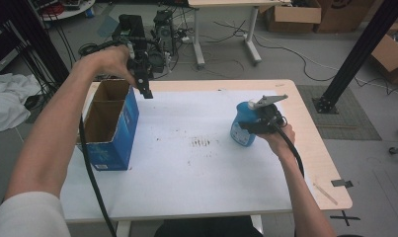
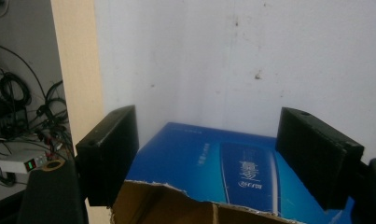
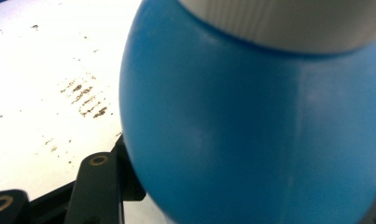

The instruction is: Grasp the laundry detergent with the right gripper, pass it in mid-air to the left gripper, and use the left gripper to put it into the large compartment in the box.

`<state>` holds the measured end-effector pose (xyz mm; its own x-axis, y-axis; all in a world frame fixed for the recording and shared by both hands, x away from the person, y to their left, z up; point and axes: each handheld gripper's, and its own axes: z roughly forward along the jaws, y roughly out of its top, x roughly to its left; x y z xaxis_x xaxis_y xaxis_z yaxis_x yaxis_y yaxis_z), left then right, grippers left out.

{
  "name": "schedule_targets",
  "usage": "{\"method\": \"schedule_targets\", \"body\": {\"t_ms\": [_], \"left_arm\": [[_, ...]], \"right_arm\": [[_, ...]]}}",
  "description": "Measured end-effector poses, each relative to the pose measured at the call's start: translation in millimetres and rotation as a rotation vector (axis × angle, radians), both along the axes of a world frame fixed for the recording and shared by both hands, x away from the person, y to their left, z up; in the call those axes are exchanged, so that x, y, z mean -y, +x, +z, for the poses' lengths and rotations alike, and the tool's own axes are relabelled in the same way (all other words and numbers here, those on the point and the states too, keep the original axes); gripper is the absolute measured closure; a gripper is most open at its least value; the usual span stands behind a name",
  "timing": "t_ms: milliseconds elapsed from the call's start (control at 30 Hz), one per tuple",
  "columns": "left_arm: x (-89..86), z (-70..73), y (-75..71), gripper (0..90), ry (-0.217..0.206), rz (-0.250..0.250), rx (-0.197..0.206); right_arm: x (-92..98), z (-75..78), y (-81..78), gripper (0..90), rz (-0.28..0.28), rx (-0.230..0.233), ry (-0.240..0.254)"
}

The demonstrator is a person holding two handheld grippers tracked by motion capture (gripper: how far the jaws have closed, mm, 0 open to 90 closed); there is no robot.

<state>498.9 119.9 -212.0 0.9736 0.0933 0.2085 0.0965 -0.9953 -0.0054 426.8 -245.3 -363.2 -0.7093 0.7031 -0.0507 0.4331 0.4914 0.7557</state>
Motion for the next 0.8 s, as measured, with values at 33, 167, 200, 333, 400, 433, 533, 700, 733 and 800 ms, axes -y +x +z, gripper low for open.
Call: {"method": "schedule_targets", "body": {"t_ms": [33, 167, 200, 333, 400, 433, 533, 700, 733, 800], "left_arm": [[-0.2, -0.1, -0.2, 22.0, -0.002, 0.001, 0.0], [-0.8, -0.4, -0.3, 22.2, 0.001, 0.0, -0.002], [-0.8, -0.6, -0.4, 22.5, 0.0, 0.0, -0.002], [-0.5, -1.1, -0.3, 22.6, -0.004, 0.006, -0.002], [-0.2, -1.0, -0.1, 22.6, -0.006, 0.009, -0.01], [0.1, -1.2, -0.1, 22.6, -0.006, 0.015, -0.009], [0.4, -0.2, 0.4, 22.3, -0.01, 0.021, -0.01], [1.3, 1.2, -0.6, 21.4, -0.025, 0.022, -0.007], [2.0, 1.6, -1.1, 21.4, -0.024, 0.018, -0.006], [3.1, 1.9, -1.8, 21.4, -0.026, 0.017, -0.004]], "right_arm": [[0.3, -0.2, -0.1, 42.5, -0.002, 0.002, 0.0], [1.2, -1.0, -0.2, 42.8, -0.004, 0.002, 0.015], [1.4, -1.5, -0.3, 43.0, -0.004, 0.005, 0.02], [3.2, -2.6, -0.4, 43.7, 0.007, 0.015, 0.028], [3.5, -3.2, -0.7, 43.9, 0.01, 0.022, 0.03], [3.7, -3.3, -0.7, 44.0, 0.011, 0.024, 0.031], [3.9, -3.7, -0.8, 44.3, 0.014, 0.028, 0.033], [5.2, -3.1, 0.4, 44.9, 0.03, 0.026, 0.031], [5.1, -2.9, 0.5, 45.0, 0.037, 0.028, 0.027], [4.7, -2.2, 0.7, 45.2, 0.049, 0.026, 0.02]]}}
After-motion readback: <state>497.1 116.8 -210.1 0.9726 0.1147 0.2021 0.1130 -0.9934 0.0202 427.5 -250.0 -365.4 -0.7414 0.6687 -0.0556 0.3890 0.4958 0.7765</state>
